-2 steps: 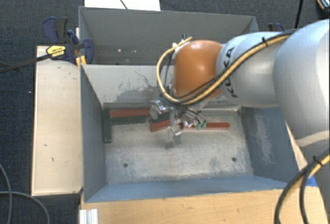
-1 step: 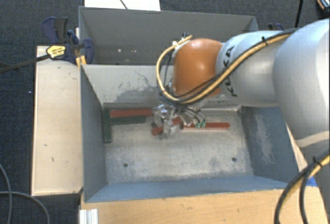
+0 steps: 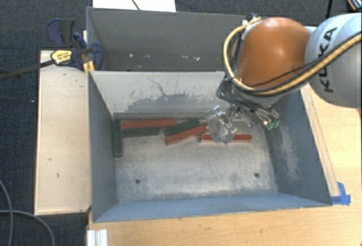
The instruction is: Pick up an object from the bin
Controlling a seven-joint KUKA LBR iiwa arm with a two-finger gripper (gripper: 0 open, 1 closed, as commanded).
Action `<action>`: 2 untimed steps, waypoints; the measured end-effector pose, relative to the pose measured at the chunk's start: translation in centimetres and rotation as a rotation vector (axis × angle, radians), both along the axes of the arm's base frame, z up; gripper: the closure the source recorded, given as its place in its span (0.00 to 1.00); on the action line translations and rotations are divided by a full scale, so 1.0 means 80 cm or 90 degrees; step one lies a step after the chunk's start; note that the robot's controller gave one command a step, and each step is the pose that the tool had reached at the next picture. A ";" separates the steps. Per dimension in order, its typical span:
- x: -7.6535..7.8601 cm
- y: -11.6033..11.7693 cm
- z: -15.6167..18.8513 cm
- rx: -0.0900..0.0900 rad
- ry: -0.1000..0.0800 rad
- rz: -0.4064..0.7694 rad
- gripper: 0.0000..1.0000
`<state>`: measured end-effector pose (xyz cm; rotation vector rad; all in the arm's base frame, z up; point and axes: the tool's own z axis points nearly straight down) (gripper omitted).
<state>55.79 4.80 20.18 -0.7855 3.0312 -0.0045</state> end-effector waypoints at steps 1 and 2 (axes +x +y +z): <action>-0.001 0.004 -0.006 0.001 0.005 0.000 0.00; 0.023 0.047 -0.098 0.002 0.009 -0.138 0.00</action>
Offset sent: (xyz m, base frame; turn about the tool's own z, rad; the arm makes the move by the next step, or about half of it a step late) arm 0.0000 0.0000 0.0000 0.0000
